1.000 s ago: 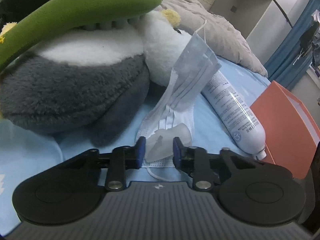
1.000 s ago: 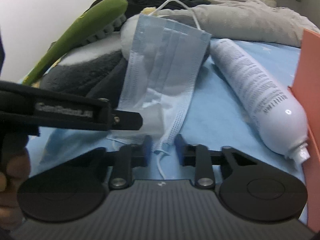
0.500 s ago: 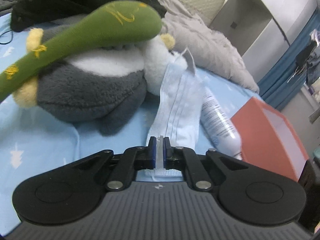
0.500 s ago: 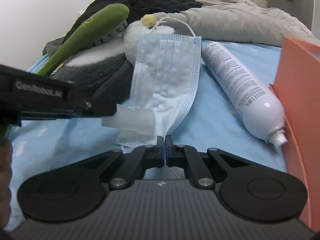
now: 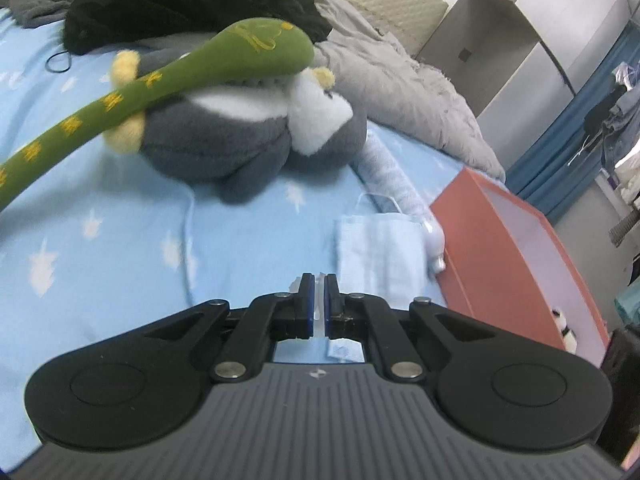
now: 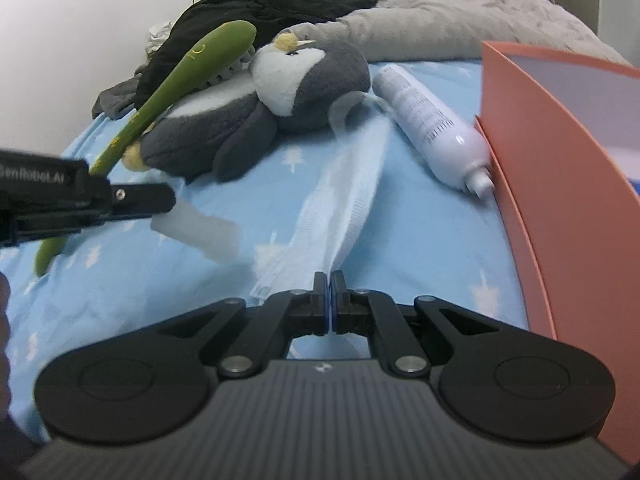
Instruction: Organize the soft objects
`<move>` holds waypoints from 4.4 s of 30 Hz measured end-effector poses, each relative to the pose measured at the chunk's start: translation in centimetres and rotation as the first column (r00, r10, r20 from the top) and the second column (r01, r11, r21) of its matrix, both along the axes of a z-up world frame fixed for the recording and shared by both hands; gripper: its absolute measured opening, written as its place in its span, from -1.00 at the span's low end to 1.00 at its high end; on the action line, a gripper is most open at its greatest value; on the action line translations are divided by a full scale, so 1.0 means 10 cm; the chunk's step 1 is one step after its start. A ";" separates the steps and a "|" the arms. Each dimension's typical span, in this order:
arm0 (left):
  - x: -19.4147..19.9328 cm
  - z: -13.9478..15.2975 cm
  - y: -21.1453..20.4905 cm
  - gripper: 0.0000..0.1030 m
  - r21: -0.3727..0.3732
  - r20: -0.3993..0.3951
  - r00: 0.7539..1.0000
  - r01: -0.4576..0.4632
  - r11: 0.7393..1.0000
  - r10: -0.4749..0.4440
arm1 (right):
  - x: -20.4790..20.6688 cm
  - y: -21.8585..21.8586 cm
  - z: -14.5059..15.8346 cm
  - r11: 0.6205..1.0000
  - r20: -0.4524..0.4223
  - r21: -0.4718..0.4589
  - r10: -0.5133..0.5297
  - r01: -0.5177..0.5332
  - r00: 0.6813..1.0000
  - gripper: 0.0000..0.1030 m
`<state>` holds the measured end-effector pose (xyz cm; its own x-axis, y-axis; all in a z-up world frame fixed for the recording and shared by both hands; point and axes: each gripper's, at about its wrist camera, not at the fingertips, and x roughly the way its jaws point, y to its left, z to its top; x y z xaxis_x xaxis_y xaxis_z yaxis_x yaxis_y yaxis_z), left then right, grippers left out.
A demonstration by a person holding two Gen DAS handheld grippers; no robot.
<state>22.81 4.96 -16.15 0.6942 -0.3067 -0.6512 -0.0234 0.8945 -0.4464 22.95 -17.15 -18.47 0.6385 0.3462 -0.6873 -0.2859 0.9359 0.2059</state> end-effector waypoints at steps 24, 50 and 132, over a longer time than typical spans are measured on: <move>-0.72 -0.13 -0.33 -0.13 0.070 -0.144 0.977 0.170 0.983 -0.159 | -0.87 -0.61 0.17 0.984 -0.068 -0.003 -0.175 0.176 0.982 -0.07; -0.27 -0.47 -0.56 -0.23 0.177 -0.176 0.976 0.162 0.971 -0.130 | -0.49 -0.20 -0.31 0.987 0.008 -0.139 -0.083 0.084 0.996 0.06; 0.77 1.38 -2.71 -0.49 0.110 0.079 0.890 0.440 0.891 -0.449 | -0.23 -2.02 1.67 0.944 0.291 -0.047 -0.300 0.327 0.909 -0.91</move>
<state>30.51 -22.10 -2.37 0.5607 -0.5438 -0.6244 0.4261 0.8361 -0.3454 20.61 -37.40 -1.78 0.8721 0.0406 -0.4877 -0.0076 0.9975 0.0696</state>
